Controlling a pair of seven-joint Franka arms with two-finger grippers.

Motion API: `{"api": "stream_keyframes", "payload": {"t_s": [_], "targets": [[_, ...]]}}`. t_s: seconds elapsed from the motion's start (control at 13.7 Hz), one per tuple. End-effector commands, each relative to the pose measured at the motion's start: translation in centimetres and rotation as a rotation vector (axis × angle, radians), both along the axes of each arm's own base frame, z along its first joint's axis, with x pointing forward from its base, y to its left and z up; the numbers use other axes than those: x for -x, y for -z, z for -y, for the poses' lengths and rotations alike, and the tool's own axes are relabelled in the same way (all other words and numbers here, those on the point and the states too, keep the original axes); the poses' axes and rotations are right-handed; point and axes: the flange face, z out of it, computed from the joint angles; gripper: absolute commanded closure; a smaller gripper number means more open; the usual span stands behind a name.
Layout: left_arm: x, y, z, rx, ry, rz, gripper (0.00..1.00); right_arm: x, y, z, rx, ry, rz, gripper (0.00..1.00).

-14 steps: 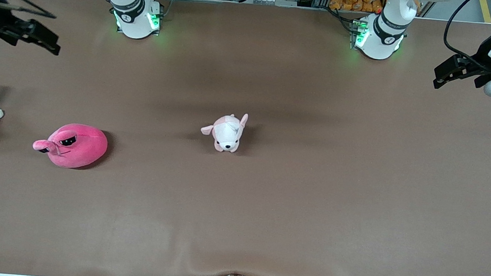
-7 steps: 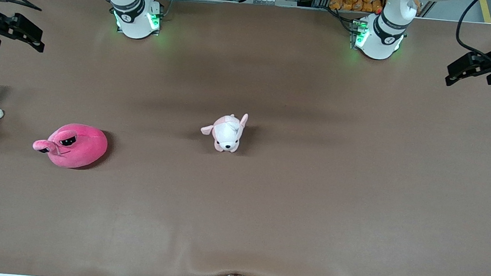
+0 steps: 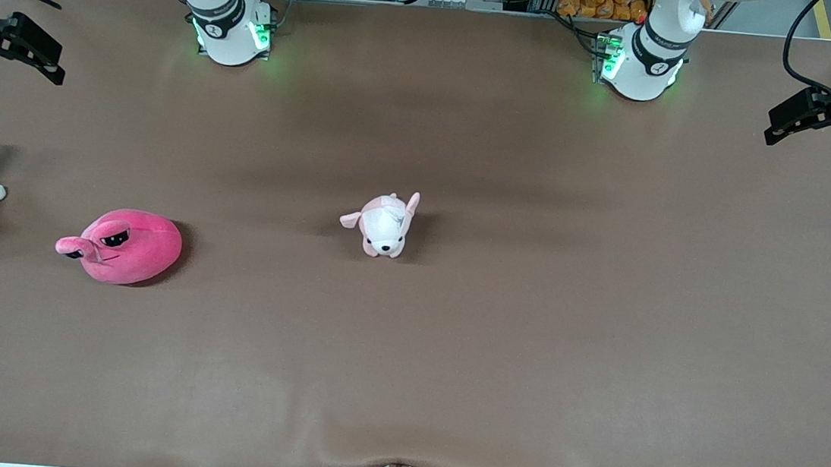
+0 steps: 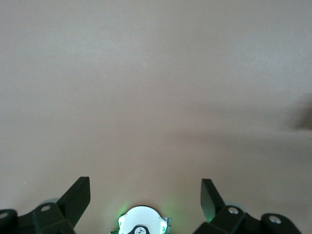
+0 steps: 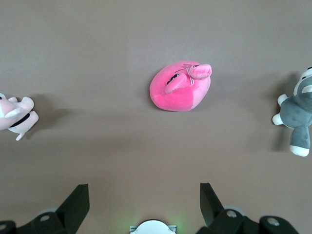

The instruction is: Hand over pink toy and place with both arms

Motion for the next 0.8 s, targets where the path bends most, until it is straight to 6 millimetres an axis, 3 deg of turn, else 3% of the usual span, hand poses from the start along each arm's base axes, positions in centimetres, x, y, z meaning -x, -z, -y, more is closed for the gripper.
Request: {"api": "stream_keyframes", "payload": {"t_s": [0.0,0.22,0.73], "targets": [[0.3,-1.2,-0.2,0.000,0.027,0.016,0.00,0.0,-0.5,0.1,0.010,-0.001,0.010,0.00],[-1.0,-1.8,-0.1,0.004,0.033,0.029,0.00,-0.1,-0.5,0.5,0.007,0.004,0.010,0.00],[-0.7,-1.3,-0.1,0.003,0.023,-0.009,0.00,-0.1,-0.3,0.7,0.008,0.009,0.005,0.00]]}}
